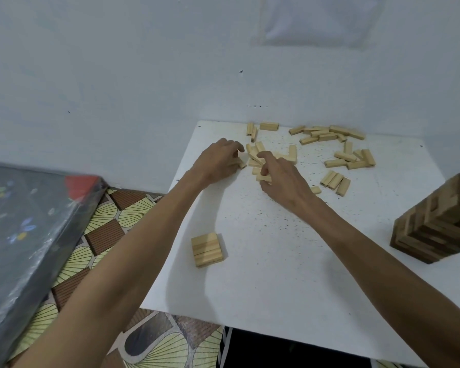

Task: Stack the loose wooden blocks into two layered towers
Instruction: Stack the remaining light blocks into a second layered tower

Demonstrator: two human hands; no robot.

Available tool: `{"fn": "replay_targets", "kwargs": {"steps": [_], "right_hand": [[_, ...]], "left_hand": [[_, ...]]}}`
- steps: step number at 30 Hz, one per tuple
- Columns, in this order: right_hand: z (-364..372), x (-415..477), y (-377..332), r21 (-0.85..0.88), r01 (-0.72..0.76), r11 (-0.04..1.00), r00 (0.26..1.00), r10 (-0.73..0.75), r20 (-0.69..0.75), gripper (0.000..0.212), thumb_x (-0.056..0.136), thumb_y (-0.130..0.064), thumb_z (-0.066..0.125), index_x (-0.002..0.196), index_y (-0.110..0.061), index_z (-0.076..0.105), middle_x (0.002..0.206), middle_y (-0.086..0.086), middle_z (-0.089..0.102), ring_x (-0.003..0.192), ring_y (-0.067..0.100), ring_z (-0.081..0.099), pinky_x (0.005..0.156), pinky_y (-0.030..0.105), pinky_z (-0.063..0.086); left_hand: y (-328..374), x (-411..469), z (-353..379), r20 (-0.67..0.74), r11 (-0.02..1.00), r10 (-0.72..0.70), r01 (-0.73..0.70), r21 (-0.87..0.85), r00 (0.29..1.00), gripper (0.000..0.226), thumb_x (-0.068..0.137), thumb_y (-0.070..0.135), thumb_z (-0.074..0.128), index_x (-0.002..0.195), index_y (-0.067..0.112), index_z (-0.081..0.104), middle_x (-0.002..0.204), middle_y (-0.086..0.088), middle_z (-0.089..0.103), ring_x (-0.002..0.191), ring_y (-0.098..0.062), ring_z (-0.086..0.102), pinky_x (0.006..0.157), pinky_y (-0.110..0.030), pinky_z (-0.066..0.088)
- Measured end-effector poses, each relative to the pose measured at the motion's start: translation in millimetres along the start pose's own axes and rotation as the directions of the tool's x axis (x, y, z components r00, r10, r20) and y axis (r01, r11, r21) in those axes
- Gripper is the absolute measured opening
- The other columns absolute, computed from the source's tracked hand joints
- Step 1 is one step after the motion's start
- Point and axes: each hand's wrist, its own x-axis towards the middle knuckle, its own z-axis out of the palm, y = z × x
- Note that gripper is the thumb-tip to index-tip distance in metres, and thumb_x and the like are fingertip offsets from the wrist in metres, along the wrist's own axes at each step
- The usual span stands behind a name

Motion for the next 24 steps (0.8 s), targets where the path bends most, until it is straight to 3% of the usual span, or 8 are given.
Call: {"fn": "replay_targets", "kwargs": {"steps": [3, 6, 12, 17, 20, 24], "right_hand": [[2.1, -1.7, -3.0, -0.017, 0.020, 1.000, 1.000, -0.020, 0.020, 0.061, 0.092, -0.003, 0.063, 0.147, -0.018, 0.042, 0.107, 0.008, 0.060, 0.096, 0.028, 0.056, 0.073, 0.045, 0.054], [5.1, -7.0, -6.3, -0.077, 0.049, 0.996, 0.999, -0.049, 0.004, 0.061, 0.092, -0.003, 0.059, 0.147, -0.021, 0.040, 0.104, 0.009, 0.060, 0.087, 0.030, 0.058, 0.066, 0.048, 0.054], [2.9, -21.7, -11.3, -0.064, 0.043, 0.997, 0.999, -0.044, -0.016, 0.058, 0.092, -0.002, 0.061, 0.146, -0.015, 0.045, 0.105, 0.007, 0.064, 0.097, 0.028, 0.058, 0.069, 0.046, 0.055], [-3.3, -37.8, -17.6, 0.086, 0.009, 0.996, 1.000, -0.011, 0.028, 0.065, 0.091, -0.001, 0.063, 0.150, -0.016, 0.039, 0.110, 0.007, 0.064, 0.096, 0.027, 0.061, 0.080, 0.045, 0.055], [-11.0, -55.2, -19.4, 0.170, -0.033, 0.985, 0.999, 0.030, 0.015, 0.069, 0.091, -0.002, 0.066, 0.151, -0.019, 0.036, 0.114, 0.005, 0.063, 0.097, 0.025, 0.061, 0.083, 0.047, 0.056], [-23.3, -88.8, -18.9, 0.306, -0.116, 0.945, 0.991, 0.132, -0.033, 0.075, 0.090, -0.005, 0.069, 0.151, -0.030, 0.032, 0.110, -0.002, 0.065, 0.093, 0.017, 0.062, 0.080, 0.045, 0.060]], "left_hand": [[1.2, -2.3, 1.4, -0.011, 0.998, 0.060, -0.060, 0.005, 0.998, 0.033, 0.094, 0.018, 0.067, 0.127, 0.014, 0.064, 0.129, 0.000, 0.064, 0.120, -0.021, 0.054, 0.092, -0.038, 0.050], [2.6, -3.3, -0.4, 0.032, 0.999, 0.035, -0.034, -0.022, 0.999, 0.036, 0.099, 0.019, 0.061, 0.134, 0.014, 0.058, 0.129, -0.004, 0.067, 0.117, -0.026, 0.061, 0.093, -0.038, 0.049], [8.4, -19.3, -4.3, 0.061, 1.000, -0.008, 0.009, -0.017, 0.998, 0.038, 0.103, 0.032, 0.057, 0.137, 0.018, 0.050, 0.120, -0.006, 0.067, 0.107, -0.028, 0.059, 0.087, -0.040, 0.050], [15.4, -43.2, -9.5, 0.053, 0.997, -0.050, 0.053, -0.052, 0.997, 0.036, 0.104, 0.024, 0.056, 0.138, 0.024, 0.044, 0.117, -0.005, 0.069, 0.101, -0.027, 0.060, 0.084, -0.044, 0.054], [39.6, -58.8, -19.8, 0.010, 0.979, -0.062, 0.063, -0.194, 0.998, 0.037, 0.102, 0.030, 0.062, 0.134, 0.020, 0.048, 0.105, -0.001, 0.073, 0.090, -0.023, 0.062, 0.081, -0.044, 0.055], [88.4, -87.8, -23.1, 0.000, 0.945, -0.029, 0.027, -0.326, 1.000, 0.038, 0.098, 0.021, 0.064, 0.133, 0.018, 0.047, 0.086, -0.006, 0.074, 0.080, -0.028, 0.065, 0.078, -0.048, 0.055]]}}
